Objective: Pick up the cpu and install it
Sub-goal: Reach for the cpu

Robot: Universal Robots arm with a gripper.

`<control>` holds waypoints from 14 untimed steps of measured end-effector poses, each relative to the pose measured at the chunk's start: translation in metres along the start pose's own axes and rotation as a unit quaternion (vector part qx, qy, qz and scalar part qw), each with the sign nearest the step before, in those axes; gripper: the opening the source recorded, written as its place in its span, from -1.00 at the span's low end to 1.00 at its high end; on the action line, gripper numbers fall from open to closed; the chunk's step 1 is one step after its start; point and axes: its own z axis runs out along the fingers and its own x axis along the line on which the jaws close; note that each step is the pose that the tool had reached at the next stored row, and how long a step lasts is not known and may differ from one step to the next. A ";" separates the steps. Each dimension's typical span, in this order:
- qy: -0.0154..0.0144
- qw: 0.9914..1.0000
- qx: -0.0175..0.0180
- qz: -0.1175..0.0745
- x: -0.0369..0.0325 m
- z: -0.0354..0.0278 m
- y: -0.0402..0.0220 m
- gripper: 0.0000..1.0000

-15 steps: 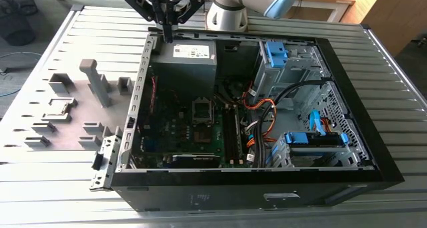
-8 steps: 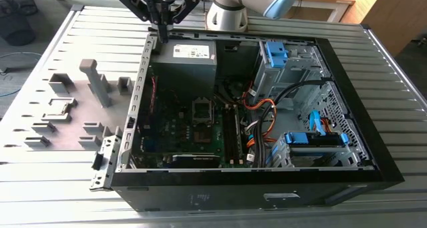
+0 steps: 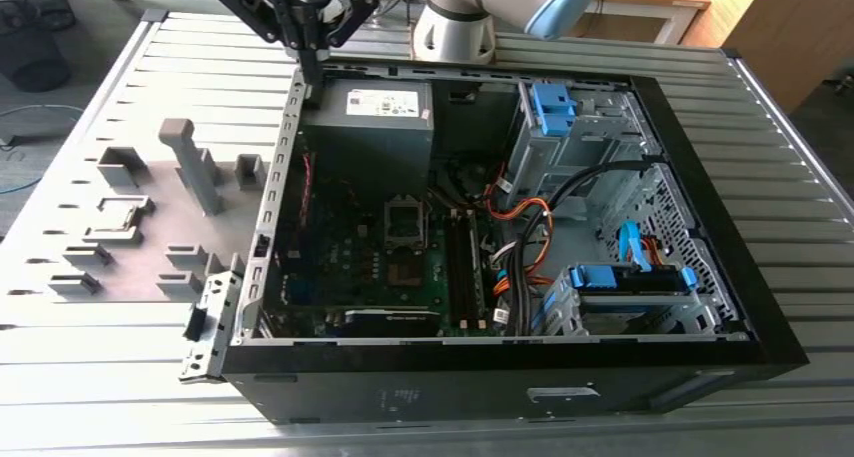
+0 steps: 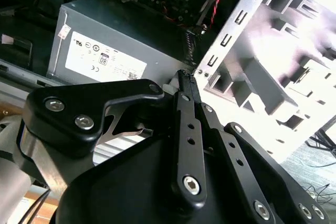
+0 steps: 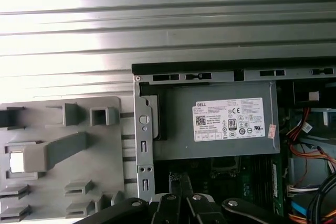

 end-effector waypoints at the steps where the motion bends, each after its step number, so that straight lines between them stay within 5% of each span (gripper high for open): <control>1: 0.000 1.000 0.000 0.000 0.0027 0.0000 -0.0002 -0.79; 14: 0.000 1.000 0.000 0.000 0.0350 0.0012 -0.0027 -0.79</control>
